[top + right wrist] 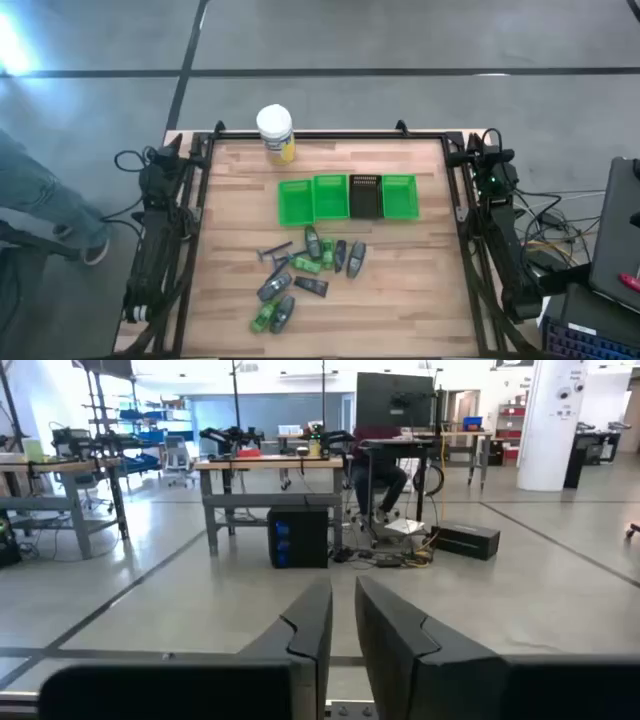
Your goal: Pick & Place Travel size toiletries
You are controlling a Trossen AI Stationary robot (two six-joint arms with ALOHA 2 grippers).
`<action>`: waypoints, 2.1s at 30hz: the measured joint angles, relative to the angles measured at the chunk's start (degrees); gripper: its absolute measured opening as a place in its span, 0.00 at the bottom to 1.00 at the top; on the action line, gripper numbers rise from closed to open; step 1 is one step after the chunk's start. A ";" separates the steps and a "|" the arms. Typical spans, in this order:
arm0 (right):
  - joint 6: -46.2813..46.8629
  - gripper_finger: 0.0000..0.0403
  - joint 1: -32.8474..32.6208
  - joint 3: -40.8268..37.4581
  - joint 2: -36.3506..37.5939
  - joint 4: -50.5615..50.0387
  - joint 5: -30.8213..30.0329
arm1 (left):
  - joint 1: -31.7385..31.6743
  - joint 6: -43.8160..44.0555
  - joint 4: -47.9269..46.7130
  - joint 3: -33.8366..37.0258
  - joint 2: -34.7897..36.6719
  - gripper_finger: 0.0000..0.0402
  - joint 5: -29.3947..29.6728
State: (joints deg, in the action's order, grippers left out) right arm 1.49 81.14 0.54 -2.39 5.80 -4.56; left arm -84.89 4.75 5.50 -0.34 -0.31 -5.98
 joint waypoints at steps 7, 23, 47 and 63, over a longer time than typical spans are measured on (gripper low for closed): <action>0.00 0.18 0.00 0.00 0.00 0.00 0.00 | -0.01 0.00 0.00 0.01 0.02 0.72 0.00; 0.00 0.30 -0.01 0.00 0.00 0.00 0.00 | -0.01 0.00 -0.02 0.01 0.01 0.72 0.00; 0.00 0.43 -0.02 0.00 0.00 -0.01 0.00 | -0.02 0.00 -0.02 0.01 0.01 0.72 0.00; 2.05 0.50 0.00 0.00 -0.01 0.00 0.20 | 0.00 0.00 -0.02 0.02 0.02 0.72 0.00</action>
State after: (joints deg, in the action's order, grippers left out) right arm 3.55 81.14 0.54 -2.41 5.80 -4.36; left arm -84.88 4.75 5.48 -0.32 -0.30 -5.98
